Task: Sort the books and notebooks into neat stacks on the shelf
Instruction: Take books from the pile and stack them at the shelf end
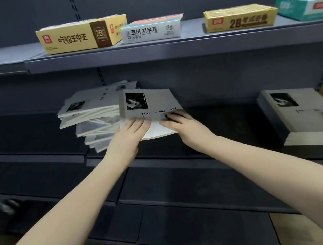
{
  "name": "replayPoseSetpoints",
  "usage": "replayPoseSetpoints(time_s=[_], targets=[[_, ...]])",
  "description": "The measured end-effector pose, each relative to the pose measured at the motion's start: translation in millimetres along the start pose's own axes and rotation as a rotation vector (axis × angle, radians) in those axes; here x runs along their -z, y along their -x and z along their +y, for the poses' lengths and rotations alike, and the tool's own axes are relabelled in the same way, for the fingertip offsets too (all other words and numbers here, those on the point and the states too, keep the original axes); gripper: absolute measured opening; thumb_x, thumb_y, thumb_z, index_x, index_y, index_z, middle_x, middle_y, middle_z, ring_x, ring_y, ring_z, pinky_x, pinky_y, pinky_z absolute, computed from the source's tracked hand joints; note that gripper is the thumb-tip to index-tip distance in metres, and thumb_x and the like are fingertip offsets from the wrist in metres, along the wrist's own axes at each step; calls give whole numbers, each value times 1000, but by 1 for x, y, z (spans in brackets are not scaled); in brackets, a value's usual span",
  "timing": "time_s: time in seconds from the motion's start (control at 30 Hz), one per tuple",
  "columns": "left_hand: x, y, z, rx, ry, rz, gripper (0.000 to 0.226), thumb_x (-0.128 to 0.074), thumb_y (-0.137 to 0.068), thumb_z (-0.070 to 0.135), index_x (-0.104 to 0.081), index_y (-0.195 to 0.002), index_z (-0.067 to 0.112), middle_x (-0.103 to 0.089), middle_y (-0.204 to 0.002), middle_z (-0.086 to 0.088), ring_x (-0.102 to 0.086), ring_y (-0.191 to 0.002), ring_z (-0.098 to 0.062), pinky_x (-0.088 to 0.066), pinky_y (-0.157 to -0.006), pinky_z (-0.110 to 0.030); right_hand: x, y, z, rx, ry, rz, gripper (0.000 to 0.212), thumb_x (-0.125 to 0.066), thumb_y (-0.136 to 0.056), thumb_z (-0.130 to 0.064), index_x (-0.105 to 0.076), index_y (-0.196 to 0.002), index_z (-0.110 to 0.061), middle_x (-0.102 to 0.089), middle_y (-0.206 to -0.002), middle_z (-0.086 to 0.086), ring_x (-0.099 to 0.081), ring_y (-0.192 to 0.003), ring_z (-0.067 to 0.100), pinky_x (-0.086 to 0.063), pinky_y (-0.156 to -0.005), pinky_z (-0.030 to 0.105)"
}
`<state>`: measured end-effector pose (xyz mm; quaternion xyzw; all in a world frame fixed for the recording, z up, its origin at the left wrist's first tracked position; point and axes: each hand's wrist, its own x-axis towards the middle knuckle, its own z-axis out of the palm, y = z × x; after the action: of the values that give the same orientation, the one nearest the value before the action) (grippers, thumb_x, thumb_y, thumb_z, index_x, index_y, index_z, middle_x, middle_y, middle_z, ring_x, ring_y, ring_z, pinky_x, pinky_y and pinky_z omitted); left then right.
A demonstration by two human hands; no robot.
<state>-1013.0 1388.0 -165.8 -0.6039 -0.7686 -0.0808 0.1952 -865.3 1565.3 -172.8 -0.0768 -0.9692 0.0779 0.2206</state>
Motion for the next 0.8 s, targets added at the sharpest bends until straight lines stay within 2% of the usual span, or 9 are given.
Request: replayPoseSetpoints(time_s=[0.1, 0.2, 0.27, 0.33, 0.43, 0.57, 0.67, 0.73, 0.8], targets=[[-2, -13, 26, -14, 15, 5, 85, -45, -50, -26, -40, -125, 13, -58, -124, -14, -49, -117, -33, -56, -69, -48, 12, 22, 15, -24, 23, 23, 66, -40, -83, 16, -49, -136, -23, -44, -144, 7, -25, -140, 29, -39, -105, 40], [-8, -30, 56, -39, 33, 2, 90, -54, -47, -29, -41, -126, 14, -59, -124, -15, -55, -115, -38, -55, -72, -52, 29, 47, 35, -63, 57, 44, 67, -43, -79, 18, -53, -133, -22, -47, -140, 8, -31, -136, 32, -48, -93, 47], [-11, -43, 79, -64, 59, 1, 90, -54, -51, -28, -39, -128, 16, -58, -127, -14, -53, -118, -38, -52, -77, -56, 40, 66, 51, -93, 82, 59, 67, -45, -77, 19, -55, -131, -20, -50, -137, 10, -34, -133, 34, -52, -85, 50], [-11, -58, 106, -87, 89, 3, 85, -53, -56, -26, -46, -131, 15, -56, -131, -11, -50, -122, -36, -49, -83, -58, 54, 88, 66, -128, 117, 71, 67, -46, -76, 19, -55, -130, -19, -52, -135, 12, -37, -131, 36, -53, -81, 51], [-11, -80, 147, -134, 147, 7, 77, -48, -68, -22, -49, -136, 14, -50, -139, -4, -39, -133, -28, -36, -98, -58, 73, 123, 89, -205, 171, 86, 66, -47, -73, 21, -57, -127, -15, -55, -128, 15, -42, -126, 39, -54, -76, 51], [-23, -106, 199, -227, 212, 27, 76, -46, -69, -23, -49, -136, 14, -50, -139, -5, -39, -133, -27, -30, -104, -57, 94, 172, 119, -290, 246, 85, 66, -48, -68, 23, -59, -123, -11, -60, -120, 17, -48, -118, 40, -54, -80, 47], [-27, -123, 241, -300, 254, -14, 74, -42, -77, -20, -40, -142, 17, -41, -146, -3, -29, -138, -25, -24, -109, -53, 111, 211, 136, -382, 291, 57, 66, -43, -65, 23, -60, -121, -8, -59, -118, 21, -50, -114, 41, -54, -79, 48], [-30, -133, 266, -343, 248, -70, 73, -39, -81, -17, -34, -144, 19, -35, -150, -4, -23, -141, -24, -19, -112, -50, 121, 234, 146, -451, 312, 28, 67, -40, -66, 24, -59, -122, -7, -57, -122, 24, -48, -116, 43, -53, -77, 52], [-36, -141, 286, -396, 229, -147, 72, -37, -83, -14, -29, -146, 21, -31, -151, -8, -21, -141, -28, -20, -113, -46, 130, 253, 152, -517, 332, -4, 68, -39, -71, 24, -55, -128, -8, -50, -132, 23, -40, -124, 41, -48, -86, 54]])
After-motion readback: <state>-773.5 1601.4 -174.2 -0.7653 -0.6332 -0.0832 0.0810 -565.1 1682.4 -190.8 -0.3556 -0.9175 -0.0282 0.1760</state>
